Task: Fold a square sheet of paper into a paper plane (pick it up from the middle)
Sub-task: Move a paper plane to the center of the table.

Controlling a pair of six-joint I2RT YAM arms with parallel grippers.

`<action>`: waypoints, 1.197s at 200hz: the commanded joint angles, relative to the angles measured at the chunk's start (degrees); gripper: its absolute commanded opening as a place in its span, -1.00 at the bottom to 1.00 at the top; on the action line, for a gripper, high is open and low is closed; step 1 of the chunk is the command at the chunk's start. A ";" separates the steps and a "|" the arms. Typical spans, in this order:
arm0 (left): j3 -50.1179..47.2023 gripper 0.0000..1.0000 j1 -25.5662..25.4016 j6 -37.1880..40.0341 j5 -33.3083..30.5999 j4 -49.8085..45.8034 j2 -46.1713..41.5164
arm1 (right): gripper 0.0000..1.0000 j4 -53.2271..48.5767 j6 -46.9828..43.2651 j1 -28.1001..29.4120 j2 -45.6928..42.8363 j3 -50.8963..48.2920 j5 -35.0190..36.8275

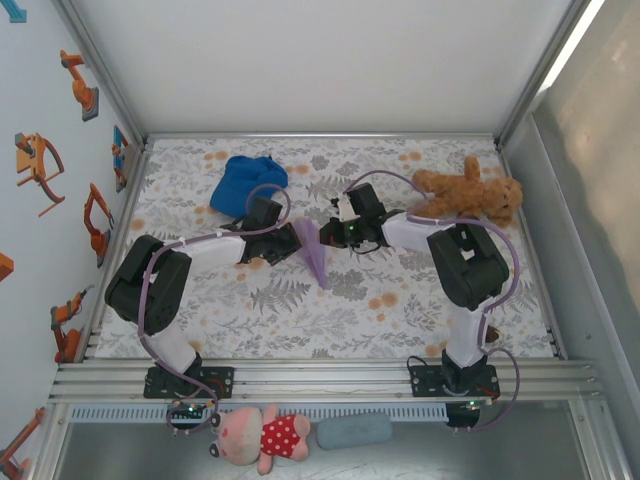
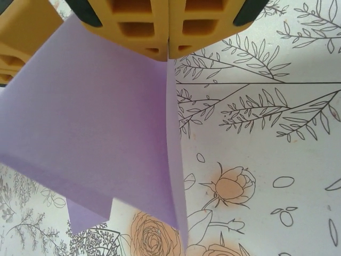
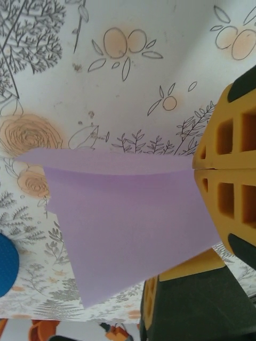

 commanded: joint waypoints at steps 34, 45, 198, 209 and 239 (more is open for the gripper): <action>-0.23 -0.85 1.81 2.99 -0.13 -3.19 -0.92 | -1.00 1.39 0.03 -2.45 -3.05 -3.30 2.60; -1.01 -0.85 2.17 2.53 -0.52 -2.91 -1.23 | -1.00 2.24 0.66 -2.89 -3.39 -4.11 2.73; -0.55 -0.73 2.42 4.56 3.67 -1.32 1.60 | -0.85 4.36 3.35 -3.24 0.06 -4.20 -3.34; -0.46 -0.72 2.45 4.69 3.72 -1.33 1.74 | -0.80 4.39 3.45 -3.26 0.23 -4.04 -3.85; -0.25 -0.71 2.48 5.05 3.56 -1.75 1.99 | -0.79 3.23 3.01 -3.27 0.59 -3.64 -3.61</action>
